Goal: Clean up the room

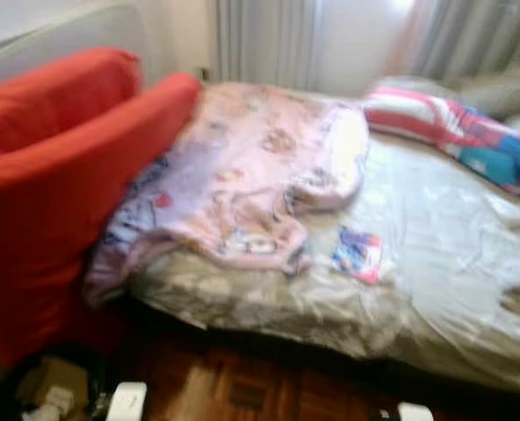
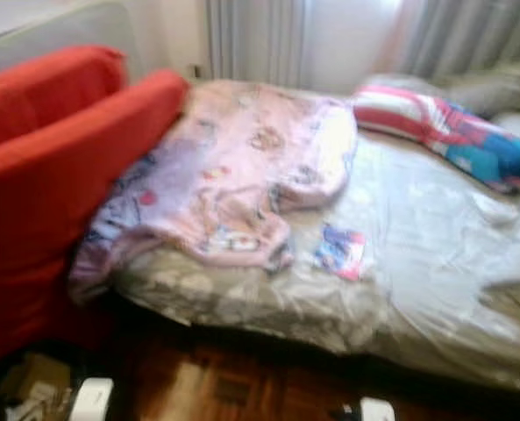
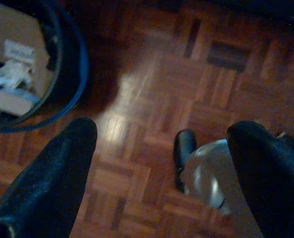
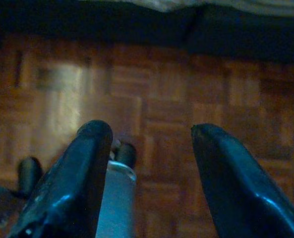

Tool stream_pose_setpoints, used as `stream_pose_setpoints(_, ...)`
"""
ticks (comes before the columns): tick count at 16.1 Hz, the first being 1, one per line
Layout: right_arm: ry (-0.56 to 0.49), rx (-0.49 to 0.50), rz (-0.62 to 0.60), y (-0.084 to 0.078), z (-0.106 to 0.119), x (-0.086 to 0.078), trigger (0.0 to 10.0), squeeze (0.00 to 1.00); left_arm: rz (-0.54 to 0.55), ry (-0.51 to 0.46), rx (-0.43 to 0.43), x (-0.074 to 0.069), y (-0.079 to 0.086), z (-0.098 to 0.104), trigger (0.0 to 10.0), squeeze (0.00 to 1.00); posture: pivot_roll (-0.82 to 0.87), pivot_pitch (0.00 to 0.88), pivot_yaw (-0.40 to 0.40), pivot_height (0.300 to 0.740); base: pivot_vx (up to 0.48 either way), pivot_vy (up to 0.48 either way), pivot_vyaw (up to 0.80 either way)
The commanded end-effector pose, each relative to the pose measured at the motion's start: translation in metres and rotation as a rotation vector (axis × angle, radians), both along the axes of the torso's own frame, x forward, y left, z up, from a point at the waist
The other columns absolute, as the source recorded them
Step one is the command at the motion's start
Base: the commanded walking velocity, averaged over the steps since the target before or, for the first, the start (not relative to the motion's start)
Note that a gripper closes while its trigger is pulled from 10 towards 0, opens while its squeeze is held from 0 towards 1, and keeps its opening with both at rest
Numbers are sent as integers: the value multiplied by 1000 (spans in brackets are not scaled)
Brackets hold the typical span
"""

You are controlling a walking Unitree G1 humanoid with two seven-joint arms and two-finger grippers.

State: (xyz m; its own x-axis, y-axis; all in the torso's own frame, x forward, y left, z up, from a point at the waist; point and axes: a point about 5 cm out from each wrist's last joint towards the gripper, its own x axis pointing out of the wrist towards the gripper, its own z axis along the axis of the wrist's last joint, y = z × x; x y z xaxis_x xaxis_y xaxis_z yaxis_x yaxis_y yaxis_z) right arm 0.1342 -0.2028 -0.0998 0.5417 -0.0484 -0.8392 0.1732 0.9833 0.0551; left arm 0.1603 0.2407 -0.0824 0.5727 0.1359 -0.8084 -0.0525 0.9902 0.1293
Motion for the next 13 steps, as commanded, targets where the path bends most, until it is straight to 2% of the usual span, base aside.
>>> stream_pose_setpoints(1,14,-6,-27,-5,-1,-6,10000,0,-9,-15,-10,7,-6,1,10000,0,149,4,-40,740,240,0,0)
stream_pose_setpoints(8,10,6,-63,-5,-1,-4,10000,0,-11,-24,-14,10,-6,3,10000,0,144,27,-34,740,251,0,0)
stream_pose_setpoints(13,5,-3,-46,-5,0,-2,10000,0,-3,-28,-15,11,-6,3,10000,0,143,41,-33,740,258,0,0)
